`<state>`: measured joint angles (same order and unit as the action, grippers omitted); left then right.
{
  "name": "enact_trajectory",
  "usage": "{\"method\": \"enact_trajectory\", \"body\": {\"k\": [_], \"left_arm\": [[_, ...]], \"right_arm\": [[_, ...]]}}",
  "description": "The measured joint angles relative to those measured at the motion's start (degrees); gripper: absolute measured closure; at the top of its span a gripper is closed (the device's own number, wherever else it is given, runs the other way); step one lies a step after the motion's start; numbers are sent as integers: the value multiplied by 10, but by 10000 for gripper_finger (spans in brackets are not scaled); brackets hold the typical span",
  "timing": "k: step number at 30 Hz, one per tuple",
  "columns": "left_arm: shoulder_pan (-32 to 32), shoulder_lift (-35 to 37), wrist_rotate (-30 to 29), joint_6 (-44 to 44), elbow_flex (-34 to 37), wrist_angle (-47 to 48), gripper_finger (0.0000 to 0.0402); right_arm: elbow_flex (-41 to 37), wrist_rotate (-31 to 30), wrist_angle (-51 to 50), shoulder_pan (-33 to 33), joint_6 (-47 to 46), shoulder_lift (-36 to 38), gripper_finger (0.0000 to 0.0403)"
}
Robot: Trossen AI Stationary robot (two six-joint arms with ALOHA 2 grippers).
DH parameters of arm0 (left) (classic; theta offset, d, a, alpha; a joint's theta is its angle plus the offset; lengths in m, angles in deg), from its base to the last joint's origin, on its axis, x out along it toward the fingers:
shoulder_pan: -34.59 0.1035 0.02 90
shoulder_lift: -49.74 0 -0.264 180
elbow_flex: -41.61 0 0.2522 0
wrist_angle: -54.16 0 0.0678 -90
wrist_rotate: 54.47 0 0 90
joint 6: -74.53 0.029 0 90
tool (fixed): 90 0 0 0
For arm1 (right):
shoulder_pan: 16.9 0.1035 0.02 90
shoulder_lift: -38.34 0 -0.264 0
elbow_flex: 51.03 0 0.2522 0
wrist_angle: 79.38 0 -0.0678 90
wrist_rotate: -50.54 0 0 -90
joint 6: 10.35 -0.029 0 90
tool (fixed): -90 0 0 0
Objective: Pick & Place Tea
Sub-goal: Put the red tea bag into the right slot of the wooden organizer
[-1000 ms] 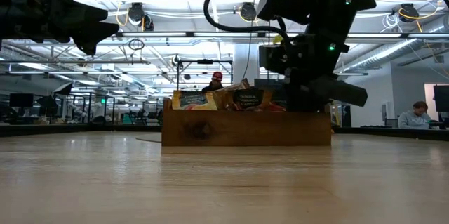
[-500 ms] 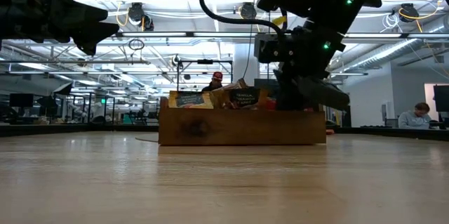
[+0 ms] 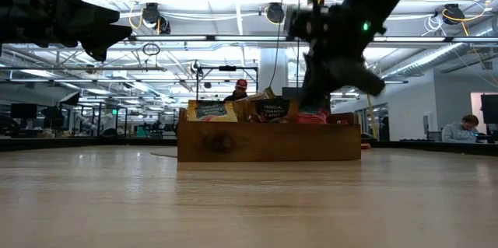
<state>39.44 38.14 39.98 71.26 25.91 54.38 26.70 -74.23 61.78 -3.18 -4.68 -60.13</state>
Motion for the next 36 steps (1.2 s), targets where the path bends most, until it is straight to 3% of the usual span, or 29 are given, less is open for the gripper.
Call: {"method": "enact_trajectory", "body": {"k": [7,9,14,20,25,29,36], "left_arm": [[0,0,0,0,0,0,188],[0,0,0,0,0,0,188],[0,0,0,0,0,0,188],[0,0,0,0,0,0,188],[0,0,0,0,0,0,188],[0,0,0,0,0,0,188],[0,0,0,0,0,0,188]], "right_arm": [[-17,-134,-27,-9,20,99,402],[-40,-137,-37,-37,34,133,393],[-117,-35,-26,-174,63,200,320],[-153,40,-10,-415,112,205,207],[-153,200,28,-581,131,169,162],[-153,228,37,-628,159,126,155],[-153,227,70,-626,196,84,164]]}}
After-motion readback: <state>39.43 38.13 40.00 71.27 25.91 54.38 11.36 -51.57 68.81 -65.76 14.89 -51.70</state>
